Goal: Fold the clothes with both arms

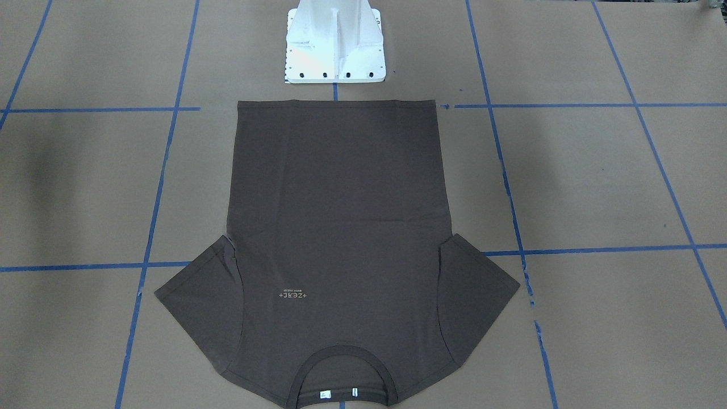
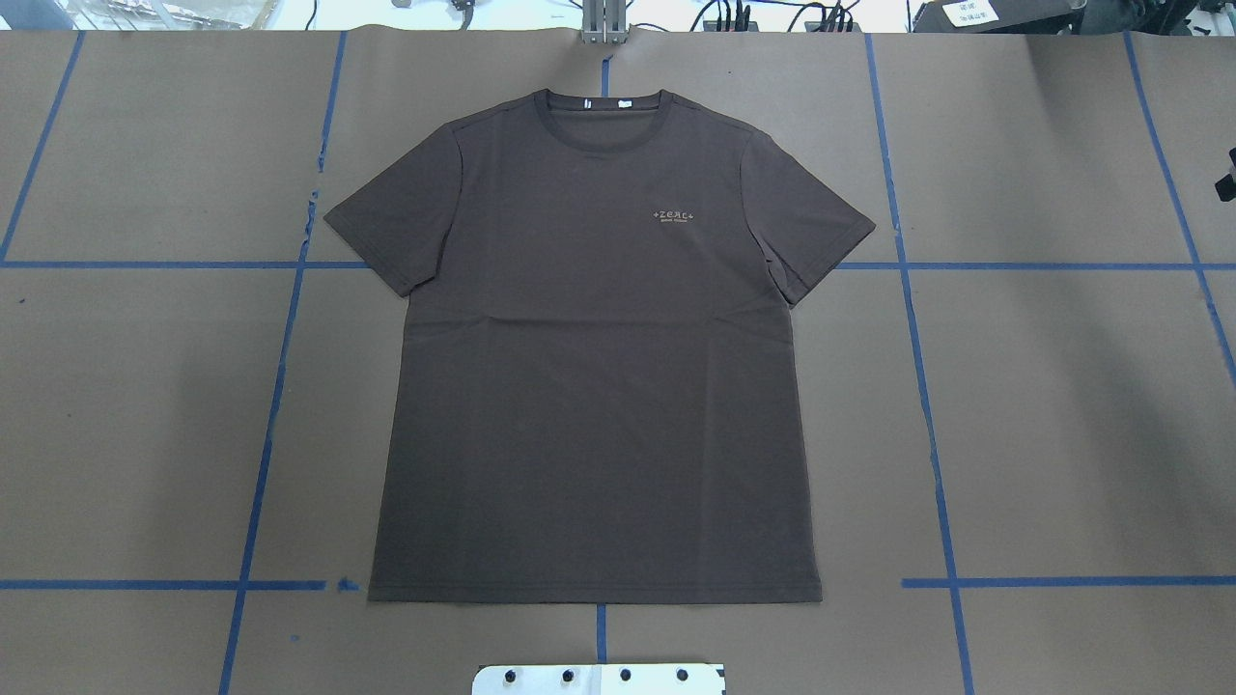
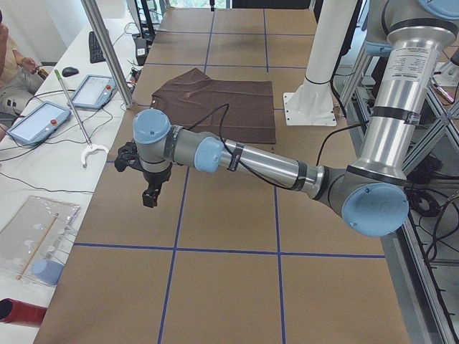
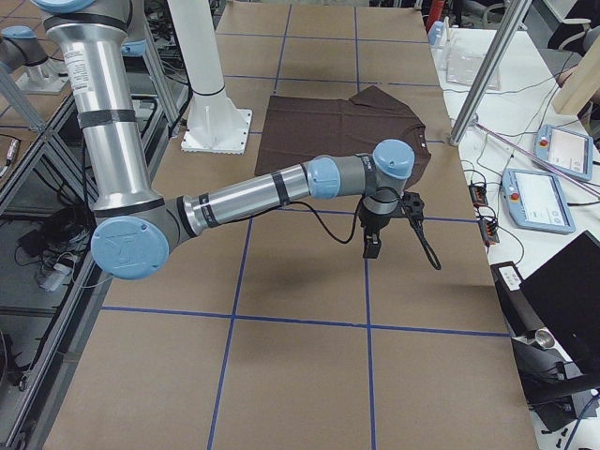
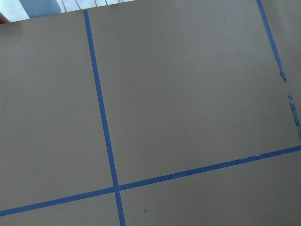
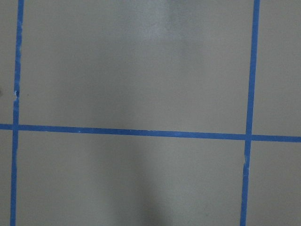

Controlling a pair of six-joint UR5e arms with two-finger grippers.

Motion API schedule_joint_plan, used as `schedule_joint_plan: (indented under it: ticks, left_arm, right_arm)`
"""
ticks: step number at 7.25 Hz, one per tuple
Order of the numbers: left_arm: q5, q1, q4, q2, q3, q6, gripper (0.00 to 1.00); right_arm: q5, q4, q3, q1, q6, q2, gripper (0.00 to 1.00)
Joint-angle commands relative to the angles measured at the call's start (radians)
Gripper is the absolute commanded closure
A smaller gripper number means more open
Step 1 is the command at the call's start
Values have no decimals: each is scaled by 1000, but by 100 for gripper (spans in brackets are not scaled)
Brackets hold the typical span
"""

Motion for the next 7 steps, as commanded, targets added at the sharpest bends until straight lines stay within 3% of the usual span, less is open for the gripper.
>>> schedule_joint_plan:
  ticks: [1,3,4,5,6,7]
  left_arm:
    - [-2,3,-3,2,5,-1,0]
    - [-11,5,-6,8,2,3,0]
    - [-13,23,-24,7,-4,3,0]
    - [-11,75,-137,8,-7,0,0]
    - [-10,89,-179,11,-4,-30,0]
    - [-11,91,-182,8,-7,-64,0]
  right_arm:
    - [34,2,0,14,-3,-35,0]
    - [123,6,8,-15,4,-33,0]
    - [118,131,2,-109,24,-32,0]
    - [87,298,-15,-198,225,-18,0]
    - [-13,465,-15,-295,429,19,0]
    - [-74,523,-20,-348,668,80,1]
